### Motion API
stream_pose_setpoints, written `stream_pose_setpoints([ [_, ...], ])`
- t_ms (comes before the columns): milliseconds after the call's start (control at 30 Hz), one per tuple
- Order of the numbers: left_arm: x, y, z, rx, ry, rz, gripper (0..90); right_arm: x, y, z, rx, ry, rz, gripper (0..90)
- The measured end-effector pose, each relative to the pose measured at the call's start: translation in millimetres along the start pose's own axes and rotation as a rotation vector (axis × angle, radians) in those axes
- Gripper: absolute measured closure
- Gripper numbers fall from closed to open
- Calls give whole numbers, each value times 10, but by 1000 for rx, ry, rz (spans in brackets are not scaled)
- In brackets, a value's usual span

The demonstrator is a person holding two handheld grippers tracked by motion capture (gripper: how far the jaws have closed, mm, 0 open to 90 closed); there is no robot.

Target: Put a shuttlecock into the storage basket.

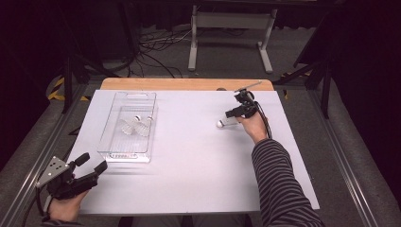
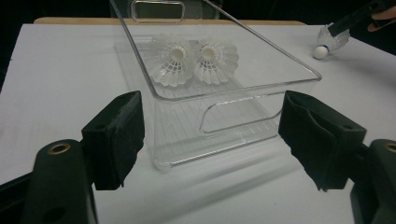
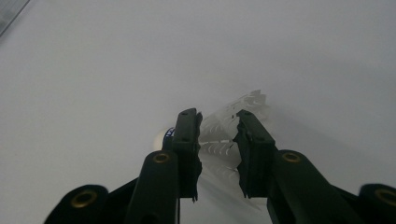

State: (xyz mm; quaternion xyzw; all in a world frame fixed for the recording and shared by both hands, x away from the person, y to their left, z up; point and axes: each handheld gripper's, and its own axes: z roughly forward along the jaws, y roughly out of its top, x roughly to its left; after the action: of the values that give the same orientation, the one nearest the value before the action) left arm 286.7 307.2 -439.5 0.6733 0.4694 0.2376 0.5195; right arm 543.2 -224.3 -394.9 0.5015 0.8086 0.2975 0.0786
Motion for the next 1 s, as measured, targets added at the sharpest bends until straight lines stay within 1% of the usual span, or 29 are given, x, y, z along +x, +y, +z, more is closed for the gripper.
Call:
stream_pose_setpoints([
  [267, -3, -1, 1, 0, 2, 2, 236, -15, -13, -5, 11, 24, -3, 802],
  [400, -5, -1, 1, 1, 1, 2, 236, 0, -16, -9, 17, 42, -4, 853],
  [500, -6, -1, 2, 3, 2, 2, 237, 12, -15, -12, 19, 52, -9, 873],
  [700, -8, -1, 2, 2, 1, 2, 237, 32, -11, -22, 22, 75, -13, 894],
  [833, -11, -1, 5, 3, 4, 2, 237, 71, -2, -33, 21, 92, -30, 897],
  [1000, -9, -1, 3, 1, 3, 2, 237, 107, 3, -59, 17, 99, -40, 900],
])
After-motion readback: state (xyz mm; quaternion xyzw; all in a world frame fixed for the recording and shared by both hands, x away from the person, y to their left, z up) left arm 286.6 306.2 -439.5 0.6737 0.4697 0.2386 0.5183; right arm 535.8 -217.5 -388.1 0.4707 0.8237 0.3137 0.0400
